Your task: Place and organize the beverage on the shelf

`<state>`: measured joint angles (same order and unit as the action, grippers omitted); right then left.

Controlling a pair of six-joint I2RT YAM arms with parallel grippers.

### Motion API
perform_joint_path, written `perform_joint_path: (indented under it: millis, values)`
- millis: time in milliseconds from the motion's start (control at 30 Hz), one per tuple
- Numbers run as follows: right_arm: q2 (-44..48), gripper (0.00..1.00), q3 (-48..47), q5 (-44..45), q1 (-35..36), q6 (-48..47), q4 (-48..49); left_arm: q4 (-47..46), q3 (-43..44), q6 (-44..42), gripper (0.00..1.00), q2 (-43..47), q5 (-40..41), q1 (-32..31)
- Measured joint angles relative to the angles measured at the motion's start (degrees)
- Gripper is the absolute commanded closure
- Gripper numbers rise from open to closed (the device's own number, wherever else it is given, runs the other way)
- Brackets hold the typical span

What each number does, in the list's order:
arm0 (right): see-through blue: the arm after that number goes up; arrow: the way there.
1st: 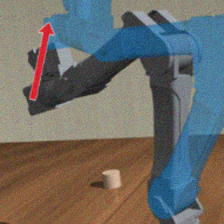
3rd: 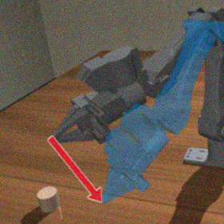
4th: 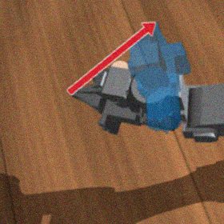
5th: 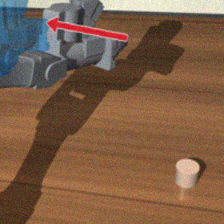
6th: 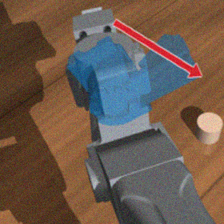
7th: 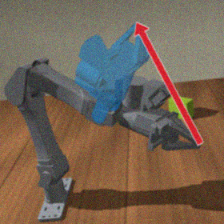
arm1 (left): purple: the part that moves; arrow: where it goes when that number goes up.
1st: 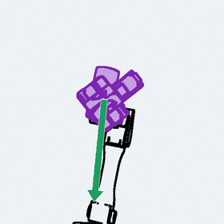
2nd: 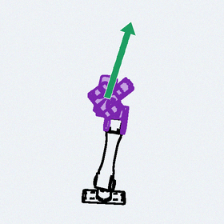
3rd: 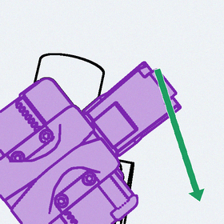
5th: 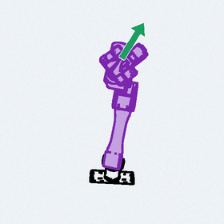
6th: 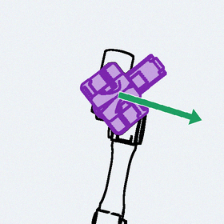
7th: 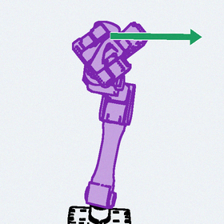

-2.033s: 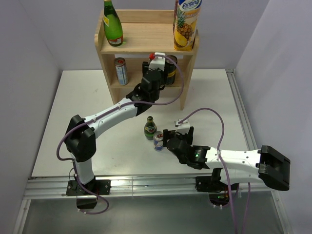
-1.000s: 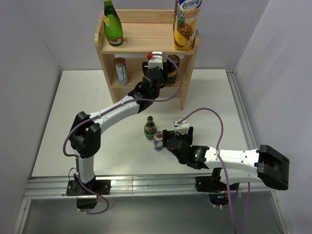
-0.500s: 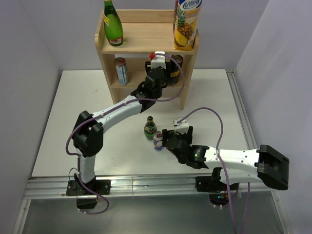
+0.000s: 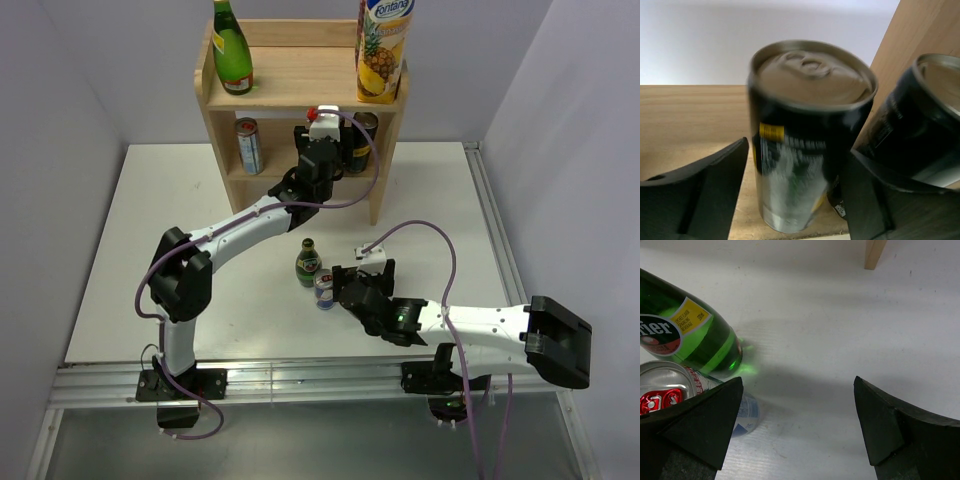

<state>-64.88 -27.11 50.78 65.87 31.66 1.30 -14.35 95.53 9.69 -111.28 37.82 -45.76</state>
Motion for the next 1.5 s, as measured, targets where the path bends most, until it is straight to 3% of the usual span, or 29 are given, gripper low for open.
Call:
perform_joint_path:
  millis: [467,1500]
  values:
    - [-0.2,0.01,0.0,0.0,0.0,0.0,0.0,-1.6,-0.9,-1.0,0.2,0.0,0.0,0.1]
    - [-1.9,0.01,-1.1,0.2,0.5,0.0,0.0,-0.7,-12.9,-0.8,0.19,6.4,1.1,-2.4]
